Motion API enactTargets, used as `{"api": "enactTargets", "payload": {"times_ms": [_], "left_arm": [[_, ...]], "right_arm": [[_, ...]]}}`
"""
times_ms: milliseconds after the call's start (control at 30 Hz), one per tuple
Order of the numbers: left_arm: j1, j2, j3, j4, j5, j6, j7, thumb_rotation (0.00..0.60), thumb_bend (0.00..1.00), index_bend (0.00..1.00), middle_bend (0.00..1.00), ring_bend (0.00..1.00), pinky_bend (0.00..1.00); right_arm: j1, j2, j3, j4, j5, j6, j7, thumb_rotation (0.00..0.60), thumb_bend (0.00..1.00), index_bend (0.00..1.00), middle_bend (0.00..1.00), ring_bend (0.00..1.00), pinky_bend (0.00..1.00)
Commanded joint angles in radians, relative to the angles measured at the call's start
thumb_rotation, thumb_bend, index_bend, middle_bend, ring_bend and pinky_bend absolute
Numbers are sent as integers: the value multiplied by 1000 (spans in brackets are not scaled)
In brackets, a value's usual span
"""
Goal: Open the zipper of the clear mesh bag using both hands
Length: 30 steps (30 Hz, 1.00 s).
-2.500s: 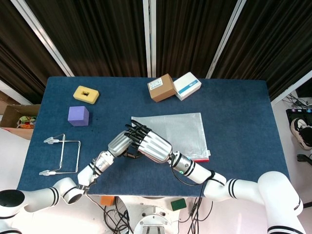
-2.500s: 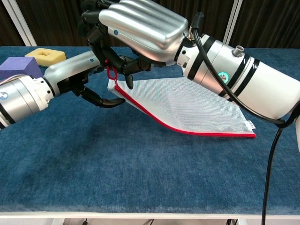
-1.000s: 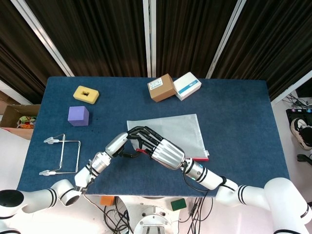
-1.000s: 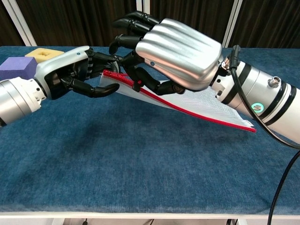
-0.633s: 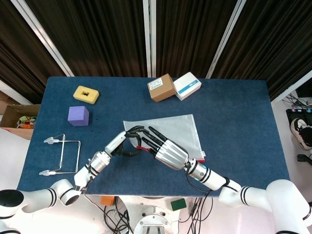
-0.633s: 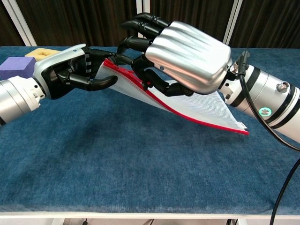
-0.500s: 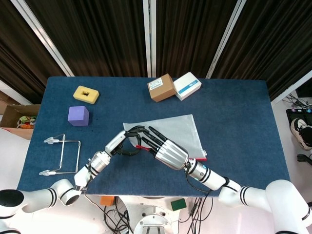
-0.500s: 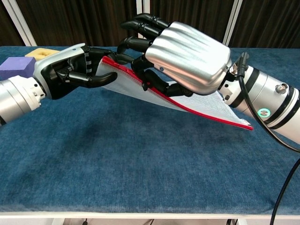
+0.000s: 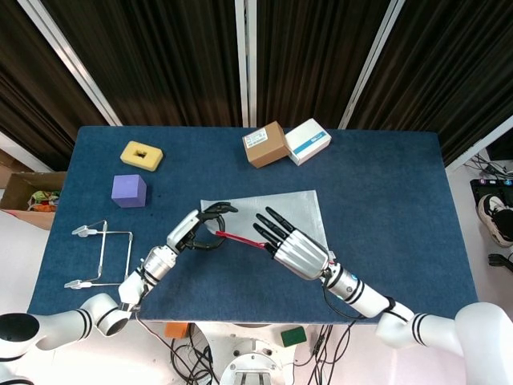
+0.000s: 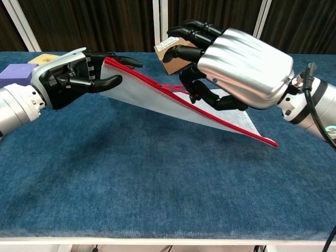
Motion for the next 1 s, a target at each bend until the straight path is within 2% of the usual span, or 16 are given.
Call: {"api": "enactTargets", "payload": {"times_ms": [33,300,533,733,900,1000], "left_arm": [[5,-6,-5,16,-9,1,24,600,533,641,227,83,139],[23,-10,-25,48,-43,-1,95,600,534,641,227,83,139],[41,-6,-27,61,-60,-7,127,600,534,642,227,83,139],[51,-13,-28,67,-65,-11,154,600,535,641,227,83,139],[51,-18,-32,68,-64,-16,174,600,535,640,227,83,139],[52,-21,-33,68,-63,-15,207,600,534,637,226,83,139]], "right_arm": [[-30,24,-19,-13,7,13,-1,600,252,682,217,0,0],[-150,96,-82,-13,37,61,15,600,254,682,217,0,0],[-269,129,-110,49,94,108,78,600,254,682,217,0,0],[-343,123,-112,125,128,138,144,600,251,682,216,0,0],[-357,111,-105,155,115,153,176,600,249,673,212,0,0],[-356,110,-101,151,106,144,180,600,236,579,182,0,0]]}}
